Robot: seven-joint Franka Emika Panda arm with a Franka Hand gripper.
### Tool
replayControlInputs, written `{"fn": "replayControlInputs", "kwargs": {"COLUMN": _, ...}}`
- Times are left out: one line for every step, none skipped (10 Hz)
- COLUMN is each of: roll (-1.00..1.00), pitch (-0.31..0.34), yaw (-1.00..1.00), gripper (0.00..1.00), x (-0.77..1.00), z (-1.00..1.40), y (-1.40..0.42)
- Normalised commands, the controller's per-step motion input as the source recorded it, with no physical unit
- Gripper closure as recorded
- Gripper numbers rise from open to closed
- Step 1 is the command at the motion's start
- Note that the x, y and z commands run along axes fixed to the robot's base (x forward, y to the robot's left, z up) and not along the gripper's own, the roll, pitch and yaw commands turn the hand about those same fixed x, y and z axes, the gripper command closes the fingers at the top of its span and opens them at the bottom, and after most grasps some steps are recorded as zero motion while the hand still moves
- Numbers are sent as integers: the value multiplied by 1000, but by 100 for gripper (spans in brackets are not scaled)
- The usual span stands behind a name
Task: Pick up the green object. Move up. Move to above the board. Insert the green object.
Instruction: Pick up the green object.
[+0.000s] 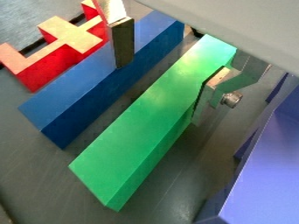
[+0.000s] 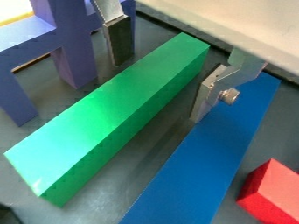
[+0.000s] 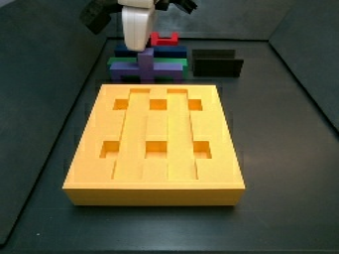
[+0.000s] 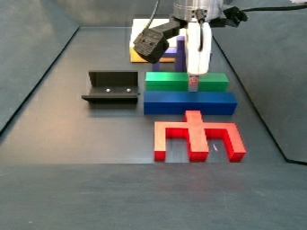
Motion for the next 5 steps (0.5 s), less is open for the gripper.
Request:
{"fn": "replayControlInputs", "kwargs": {"roll": -17, "pitch": -59, "yaw": 0, "gripper": 0, "x": -106, "z": 0, "y": 0}}
{"fn": "replayControlInputs", "kwargs": {"roll": 0, "pitch": -60, "yaw": 0, "gripper": 0, "x": -69, "z": -77, "y": 0}}
{"fn": "replayControlInputs", "kwargs": {"roll": 0, "pitch": -80, "yaw": 0, "gripper": 0, "x": -86, "z": -163, "y": 0}}
{"fn": "replayControlInputs", "kwargs": {"roll": -20, "pitch": -59, "yaw": 0, "gripper": 0, "x": -249, "z": 0, "y": 0}}
{"fn": "replayControlInputs", "kwargs": {"roll": -27, "pitch": -66, "yaw": -9, "gripper": 0, "x": -397, "z": 66, "y": 0}}
